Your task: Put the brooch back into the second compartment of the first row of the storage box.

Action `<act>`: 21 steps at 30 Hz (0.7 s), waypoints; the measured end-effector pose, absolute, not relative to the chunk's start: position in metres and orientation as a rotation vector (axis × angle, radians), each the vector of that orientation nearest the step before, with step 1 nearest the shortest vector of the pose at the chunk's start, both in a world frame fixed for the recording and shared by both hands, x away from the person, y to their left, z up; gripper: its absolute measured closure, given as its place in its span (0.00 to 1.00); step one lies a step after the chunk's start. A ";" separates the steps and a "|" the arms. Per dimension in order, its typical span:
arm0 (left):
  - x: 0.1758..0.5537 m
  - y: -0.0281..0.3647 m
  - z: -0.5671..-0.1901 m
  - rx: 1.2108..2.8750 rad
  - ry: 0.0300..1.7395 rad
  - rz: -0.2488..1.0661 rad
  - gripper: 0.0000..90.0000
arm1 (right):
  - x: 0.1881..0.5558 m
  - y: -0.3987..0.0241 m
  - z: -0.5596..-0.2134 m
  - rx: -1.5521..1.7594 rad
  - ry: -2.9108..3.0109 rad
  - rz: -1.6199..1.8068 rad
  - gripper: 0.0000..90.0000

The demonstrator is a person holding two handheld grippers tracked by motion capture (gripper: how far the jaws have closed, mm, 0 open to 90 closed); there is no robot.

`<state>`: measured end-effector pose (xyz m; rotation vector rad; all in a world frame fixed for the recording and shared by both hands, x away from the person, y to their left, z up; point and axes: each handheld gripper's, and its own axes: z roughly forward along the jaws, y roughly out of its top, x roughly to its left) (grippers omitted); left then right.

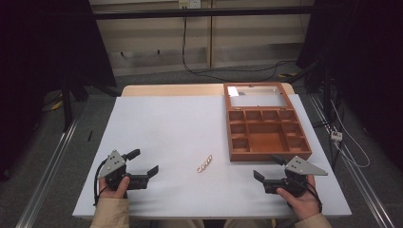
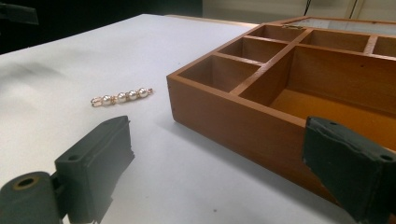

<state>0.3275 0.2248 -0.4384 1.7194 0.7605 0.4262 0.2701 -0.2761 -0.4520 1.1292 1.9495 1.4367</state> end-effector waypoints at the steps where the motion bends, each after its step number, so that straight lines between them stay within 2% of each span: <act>1: 0.327 0.225 -0.438 1.719 0.761 0.426 0.04 | 0.270 -0.275 -0.452 1.122 1.955 1.435 0.09; 11: 0.329 0.225 -0.438 1.719 0.751 0.423 0.04 | 0.275 -0.261 -0.447 1.068 2.033 1.431 0.09; 21: 0.329 0.224 -0.438 1.710 0.750 0.416 0.04 | 0.289 -0.227 -0.433 0.941 2.182 1.449 0.09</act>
